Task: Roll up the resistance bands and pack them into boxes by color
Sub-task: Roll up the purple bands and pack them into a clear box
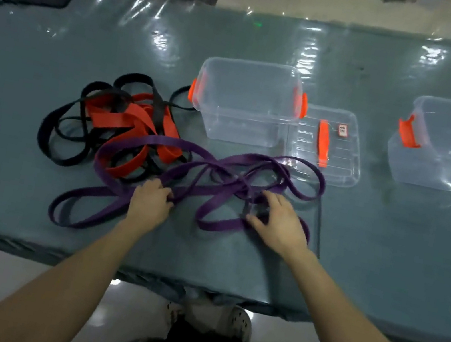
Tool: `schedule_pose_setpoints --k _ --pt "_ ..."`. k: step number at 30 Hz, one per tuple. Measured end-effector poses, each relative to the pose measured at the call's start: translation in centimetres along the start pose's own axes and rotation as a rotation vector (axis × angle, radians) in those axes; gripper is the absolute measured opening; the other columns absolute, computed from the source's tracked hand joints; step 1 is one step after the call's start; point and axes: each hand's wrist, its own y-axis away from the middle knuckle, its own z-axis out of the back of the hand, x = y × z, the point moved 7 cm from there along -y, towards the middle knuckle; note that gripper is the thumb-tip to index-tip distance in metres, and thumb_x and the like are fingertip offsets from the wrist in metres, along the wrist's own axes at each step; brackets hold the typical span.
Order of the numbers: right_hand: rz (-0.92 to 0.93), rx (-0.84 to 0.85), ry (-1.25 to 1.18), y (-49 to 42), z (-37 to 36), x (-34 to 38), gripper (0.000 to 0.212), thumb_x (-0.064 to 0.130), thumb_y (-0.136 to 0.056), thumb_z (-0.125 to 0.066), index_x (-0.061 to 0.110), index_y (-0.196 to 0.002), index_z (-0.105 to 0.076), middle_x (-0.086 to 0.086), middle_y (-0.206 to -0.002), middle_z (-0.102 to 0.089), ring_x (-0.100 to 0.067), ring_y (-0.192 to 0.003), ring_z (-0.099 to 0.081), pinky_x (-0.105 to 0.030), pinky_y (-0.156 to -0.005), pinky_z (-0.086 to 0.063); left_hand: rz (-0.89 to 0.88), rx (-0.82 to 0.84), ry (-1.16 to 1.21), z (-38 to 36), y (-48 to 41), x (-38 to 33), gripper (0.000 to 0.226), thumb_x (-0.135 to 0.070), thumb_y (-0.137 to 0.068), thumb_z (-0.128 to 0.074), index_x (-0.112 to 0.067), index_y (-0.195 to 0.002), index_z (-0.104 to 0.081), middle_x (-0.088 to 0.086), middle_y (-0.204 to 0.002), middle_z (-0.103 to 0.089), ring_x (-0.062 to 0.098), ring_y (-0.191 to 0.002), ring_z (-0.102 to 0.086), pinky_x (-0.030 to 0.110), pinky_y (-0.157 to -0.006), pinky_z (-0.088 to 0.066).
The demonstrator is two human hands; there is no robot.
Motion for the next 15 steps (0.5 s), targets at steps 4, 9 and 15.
schedule_pose_setpoints --k 4,9,15 --pt "-0.058 0.143 0.206 -1.2 -4.2 0.6 0.119 0.062 -0.084 -0.083 0.006 -0.167 -0.020 -0.016 -0.156 -0.041 -0.038 -0.144 -0.045 -0.054 -0.118 -0.043 -0.163 0.059 0.252 0.5 3.2 -0.1 0.021 -0.027 -0.107 -0.066 -0.021 -0.126 -0.071 0.000 -0.124 -0.070 0.023 -0.116 -0.066 0.043 -0.101 -0.053" --pt "0.084 0.132 0.366 0.1 -4.0 -0.2 0.098 0.057 -0.092 -0.074 0.011 -0.164 -0.026 -0.015 -0.145 -0.055 -0.038 -0.132 -0.055 -0.050 -0.112 -0.045 -0.030 0.021 0.186 0.7 5.9 4.4 0.029 -0.021 -0.104 -0.067 -0.023 -0.132 -0.071 0.002 -0.125 -0.068 0.028 -0.123 -0.062 0.047 -0.109 -0.048" --pt "0.188 0.126 0.241 2.5 -1.4 -0.5 0.038 0.023 -0.100 -0.056 0.013 -0.136 -0.049 -0.021 -0.105 -0.070 -0.045 -0.100 -0.066 -0.050 -0.086 -0.053 0.054 -0.161 0.359 1.0 6.0 2.9 0.049 -0.016 -0.105 -0.063 -0.012 -0.153 -0.055 0.010 -0.145 -0.055 0.033 -0.128 -0.059 0.047 -0.108 -0.050"
